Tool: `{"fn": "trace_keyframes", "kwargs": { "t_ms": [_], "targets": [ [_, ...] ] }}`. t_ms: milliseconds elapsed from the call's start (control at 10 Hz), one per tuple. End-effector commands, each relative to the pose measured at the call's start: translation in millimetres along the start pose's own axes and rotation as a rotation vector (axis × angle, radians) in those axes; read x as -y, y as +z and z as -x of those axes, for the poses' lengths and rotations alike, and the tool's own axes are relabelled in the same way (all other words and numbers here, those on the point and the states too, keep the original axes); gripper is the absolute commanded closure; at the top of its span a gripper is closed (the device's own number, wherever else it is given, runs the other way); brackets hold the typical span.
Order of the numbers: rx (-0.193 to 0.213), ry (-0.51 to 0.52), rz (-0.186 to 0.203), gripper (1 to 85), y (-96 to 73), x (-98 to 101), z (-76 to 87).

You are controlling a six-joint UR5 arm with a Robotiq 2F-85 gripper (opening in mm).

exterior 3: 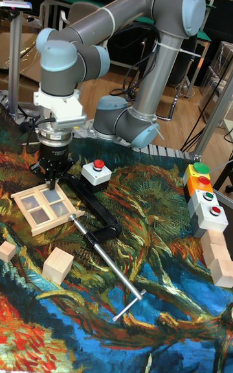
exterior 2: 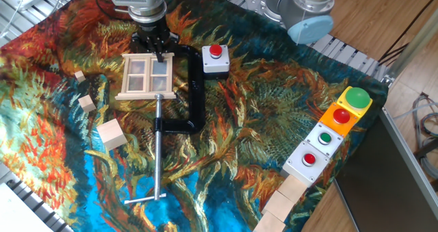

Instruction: Close a sliding window

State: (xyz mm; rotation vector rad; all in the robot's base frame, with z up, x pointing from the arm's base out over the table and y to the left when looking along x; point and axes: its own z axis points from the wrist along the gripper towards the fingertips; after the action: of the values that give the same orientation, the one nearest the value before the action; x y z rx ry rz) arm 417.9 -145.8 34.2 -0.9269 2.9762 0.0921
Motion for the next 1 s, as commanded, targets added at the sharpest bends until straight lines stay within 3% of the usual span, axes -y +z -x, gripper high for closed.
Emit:
{"fn": "trace_keyframes", "kwargs": {
  "t_ms": [0,200,300,600,700,900],
  "targets": [
    [-0.013,0.005,0.000,74.7,-26.6,-0.4,9.1],
    [-0.007,-0.015,-0.019,76.7,-35.0,6.2,13.2],
    [-0.005,-0.054,-0.040,83.3,-35.1,11.5,13.8],
    [0.022,-0.114,-0.083,84.3,-35.9,22.3,21.7],
    [0.038,-0.103,-0.072,84.3,-38.7,11.2,34.5],
    [0.049,-0.018,-0.019,84.3,-62.6,-48.3,82.8]
  ]
}}
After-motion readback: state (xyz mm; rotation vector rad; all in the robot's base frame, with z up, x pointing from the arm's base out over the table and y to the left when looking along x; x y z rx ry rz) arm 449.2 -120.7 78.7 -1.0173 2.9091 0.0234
